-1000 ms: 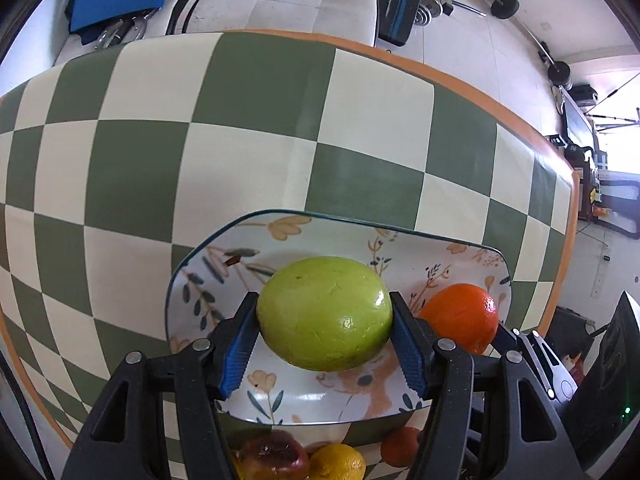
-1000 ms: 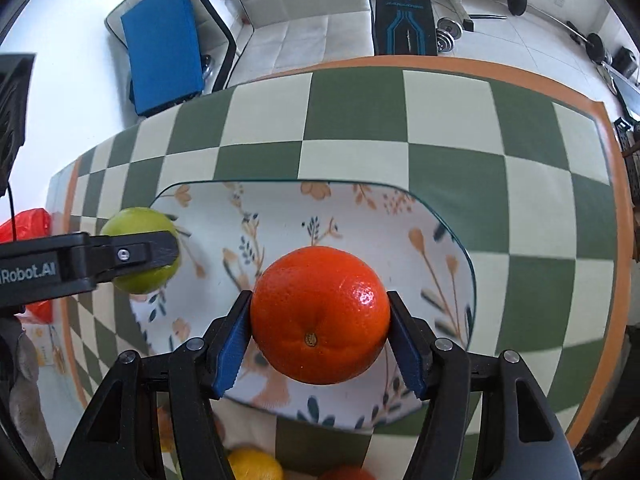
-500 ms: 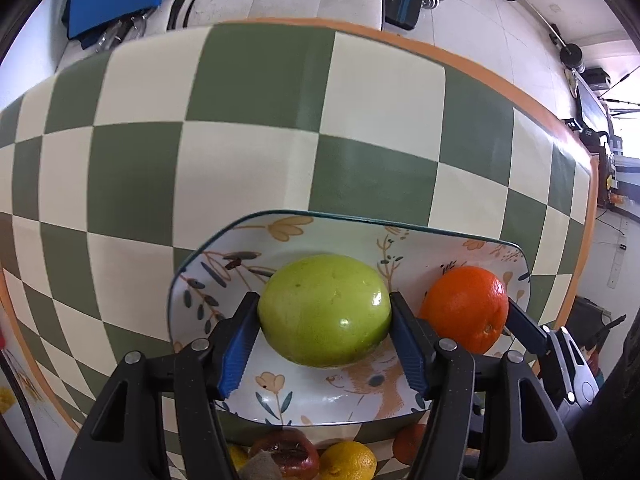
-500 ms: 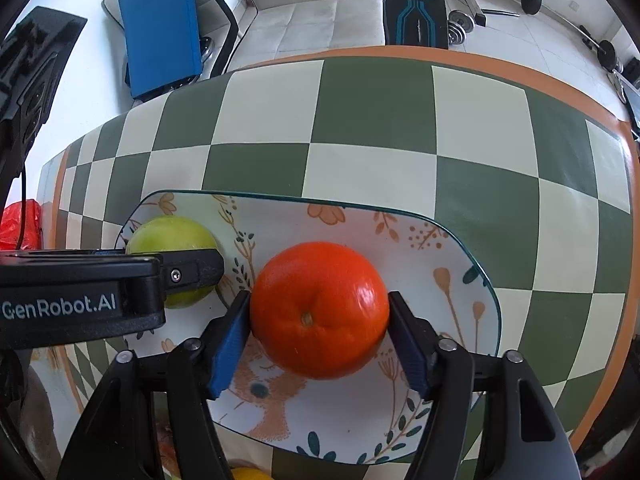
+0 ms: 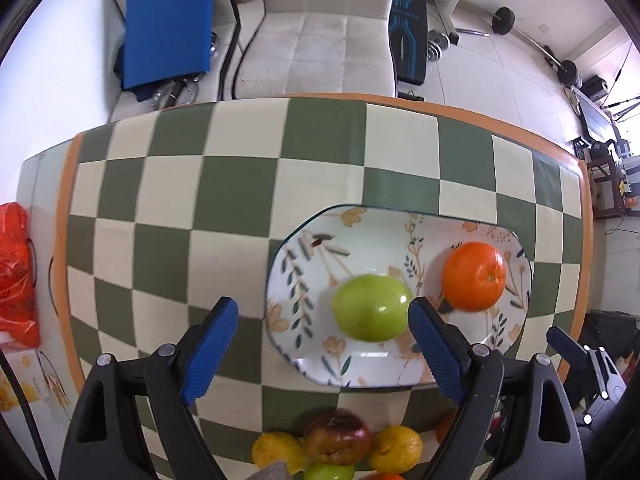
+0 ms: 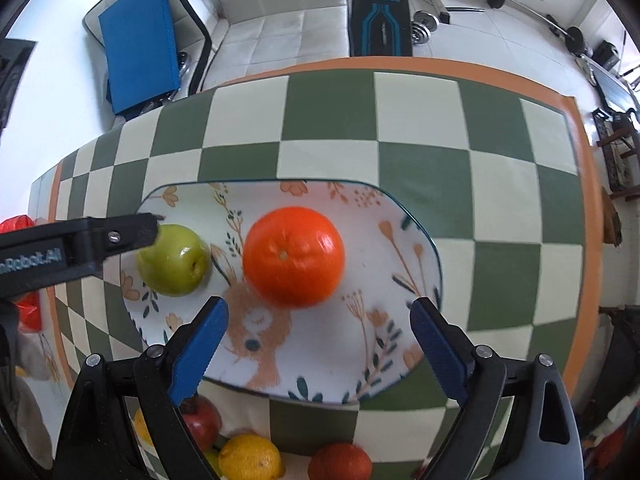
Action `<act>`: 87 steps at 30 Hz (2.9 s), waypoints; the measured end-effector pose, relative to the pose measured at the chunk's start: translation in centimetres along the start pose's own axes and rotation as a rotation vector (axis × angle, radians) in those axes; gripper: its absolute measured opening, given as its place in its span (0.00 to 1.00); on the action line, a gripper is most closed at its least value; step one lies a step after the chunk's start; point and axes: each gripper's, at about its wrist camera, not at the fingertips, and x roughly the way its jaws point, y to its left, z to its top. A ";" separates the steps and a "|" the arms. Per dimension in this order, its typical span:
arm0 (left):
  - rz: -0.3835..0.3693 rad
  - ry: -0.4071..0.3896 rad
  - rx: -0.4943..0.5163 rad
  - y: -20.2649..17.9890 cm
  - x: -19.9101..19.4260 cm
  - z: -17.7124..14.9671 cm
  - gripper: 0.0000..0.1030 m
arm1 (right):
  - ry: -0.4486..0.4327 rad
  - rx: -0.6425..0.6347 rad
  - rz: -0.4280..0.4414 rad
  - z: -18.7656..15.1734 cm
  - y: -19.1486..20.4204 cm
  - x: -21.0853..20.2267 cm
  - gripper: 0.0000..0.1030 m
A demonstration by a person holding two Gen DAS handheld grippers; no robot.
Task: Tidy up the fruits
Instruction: 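Lift both tools back toward the remaining fruits, then grasp a second green apple with the left gripper while the right gripper grasps an orange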
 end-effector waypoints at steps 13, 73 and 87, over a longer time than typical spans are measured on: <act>0.036 -0.211 0.002 0.9 -7.5 -7.6 0.84 | -0.136 0.002 -0.065 -7.4 1.0 -7.3 0.92; 0.219 0.023 0.402 -6.1 6.8 -20.8 0.92 | 0.272 0.120 0.068 -30.0 -1.5 5.6 0.64; 0.251 0.025 0.462 -8.6 5.3 -22.6 0.57 | 0.271 0.106 0.049 -29.1 -0.3 6.5 0.64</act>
